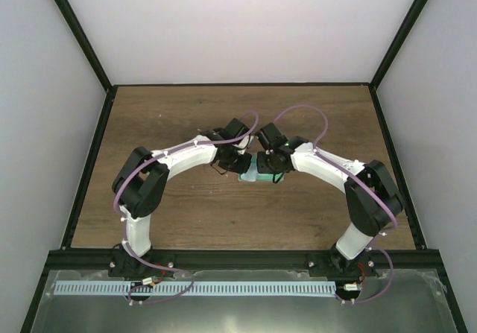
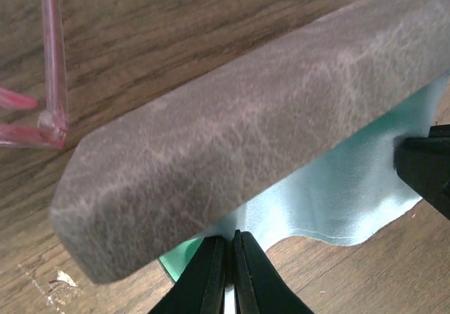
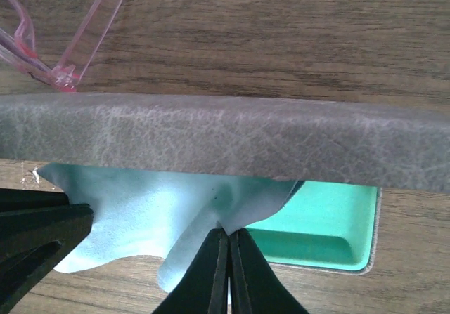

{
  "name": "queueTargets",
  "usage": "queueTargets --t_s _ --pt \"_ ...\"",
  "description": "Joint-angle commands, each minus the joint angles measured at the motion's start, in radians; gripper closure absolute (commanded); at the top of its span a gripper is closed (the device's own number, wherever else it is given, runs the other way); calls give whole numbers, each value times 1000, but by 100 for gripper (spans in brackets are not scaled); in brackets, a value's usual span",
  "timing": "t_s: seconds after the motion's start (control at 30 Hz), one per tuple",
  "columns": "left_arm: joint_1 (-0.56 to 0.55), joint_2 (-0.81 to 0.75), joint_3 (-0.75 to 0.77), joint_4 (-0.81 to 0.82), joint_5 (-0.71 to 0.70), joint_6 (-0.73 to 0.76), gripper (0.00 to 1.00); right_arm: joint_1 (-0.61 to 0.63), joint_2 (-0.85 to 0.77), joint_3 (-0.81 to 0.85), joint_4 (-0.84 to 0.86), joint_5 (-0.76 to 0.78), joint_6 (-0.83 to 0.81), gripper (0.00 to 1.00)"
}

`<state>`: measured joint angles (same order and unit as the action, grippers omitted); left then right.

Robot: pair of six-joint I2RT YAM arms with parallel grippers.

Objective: Organize the sunglasses
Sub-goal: Place the glasses cleaning cloth in the sunglasses case.

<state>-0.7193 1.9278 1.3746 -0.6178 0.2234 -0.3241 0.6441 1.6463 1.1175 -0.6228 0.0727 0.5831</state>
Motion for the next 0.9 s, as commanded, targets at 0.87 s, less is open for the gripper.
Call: queueTargets --t_s 0.87 --pt "13 84 44 41 9 8 96 -49 59 39 4 87 -74 99"
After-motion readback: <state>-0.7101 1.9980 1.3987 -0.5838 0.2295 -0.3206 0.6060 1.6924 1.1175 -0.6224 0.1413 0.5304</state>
